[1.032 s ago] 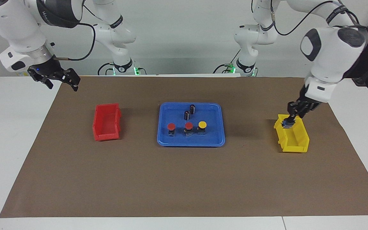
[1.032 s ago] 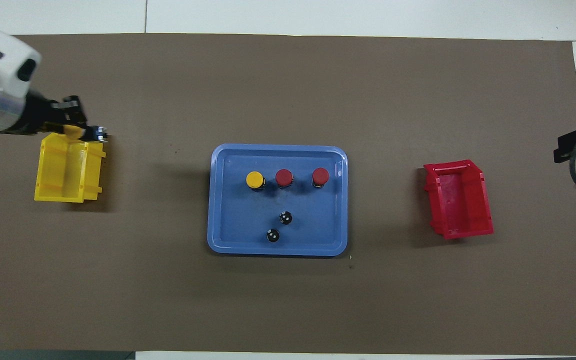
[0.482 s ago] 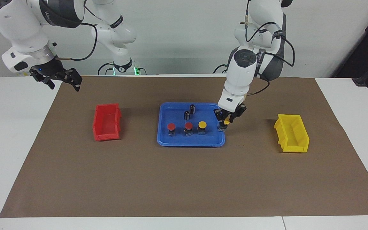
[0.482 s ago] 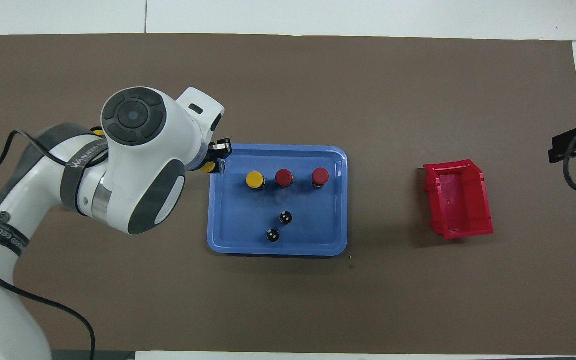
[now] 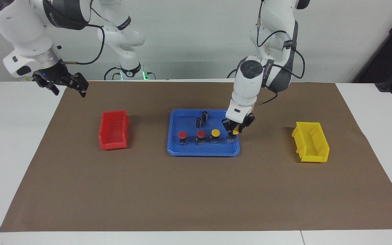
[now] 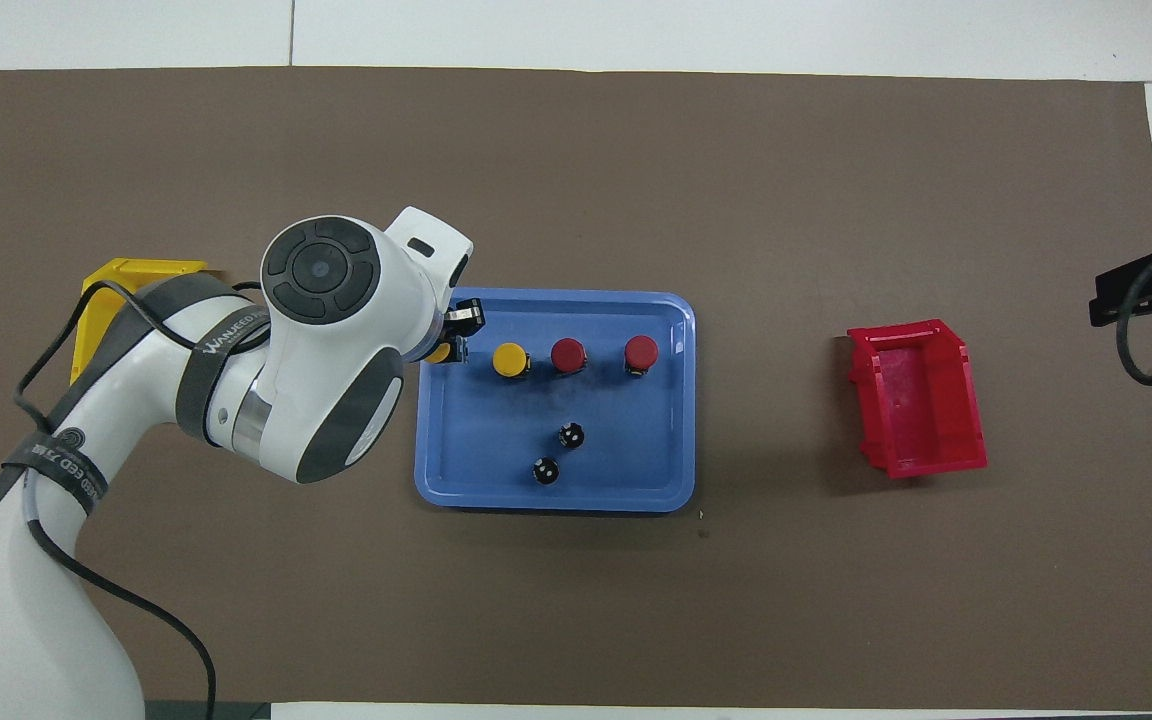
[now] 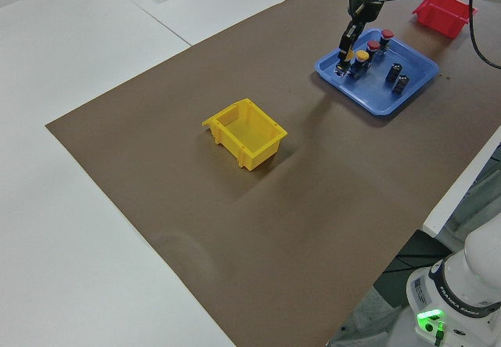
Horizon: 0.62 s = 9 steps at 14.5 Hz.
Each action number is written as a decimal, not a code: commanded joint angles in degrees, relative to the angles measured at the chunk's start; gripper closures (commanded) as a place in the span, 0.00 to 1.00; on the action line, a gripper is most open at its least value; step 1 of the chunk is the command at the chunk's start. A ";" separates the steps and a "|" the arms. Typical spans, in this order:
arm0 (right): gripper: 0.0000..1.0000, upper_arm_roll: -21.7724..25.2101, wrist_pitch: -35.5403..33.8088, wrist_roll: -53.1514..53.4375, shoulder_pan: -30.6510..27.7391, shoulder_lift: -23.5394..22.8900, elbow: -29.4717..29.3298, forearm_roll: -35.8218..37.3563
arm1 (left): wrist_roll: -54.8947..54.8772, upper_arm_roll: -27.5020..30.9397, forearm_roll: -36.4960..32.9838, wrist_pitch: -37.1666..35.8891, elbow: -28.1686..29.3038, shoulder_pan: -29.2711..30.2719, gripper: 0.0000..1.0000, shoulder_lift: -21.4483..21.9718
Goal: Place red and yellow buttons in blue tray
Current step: 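Lower the yellow button into the tray with the left gripper and release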
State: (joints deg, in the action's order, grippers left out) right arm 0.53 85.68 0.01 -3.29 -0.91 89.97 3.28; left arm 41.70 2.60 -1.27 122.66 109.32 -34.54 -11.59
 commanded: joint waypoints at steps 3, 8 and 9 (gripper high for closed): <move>0.00 0.00 0.62 -1.42 -0.32 1.08 1.35 -0.55 | 2.32 1.01 0.66 5.13 4.41 -1.49 0.99 0.87; 0.00 0.00 0.71 -1.33 -0.32 1.08 1.35 -0.55 | 3.48 1.27 0.22 5.14 4.33 -1.67 0.22 0.52; 0.00 0.00 0.71 -1.41 -0.40 1.08 1.35 -0.55 | 3.47 1.44 -1.17 3.92 3.89 -1.67 0.00 0.52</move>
State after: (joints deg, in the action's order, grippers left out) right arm 0.59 85.69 0.01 -3.26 -0.91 89.97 3.28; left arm 44.54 2.69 -1.34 126.76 112.65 -35.00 -11.60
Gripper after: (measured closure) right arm 0.000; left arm 0.515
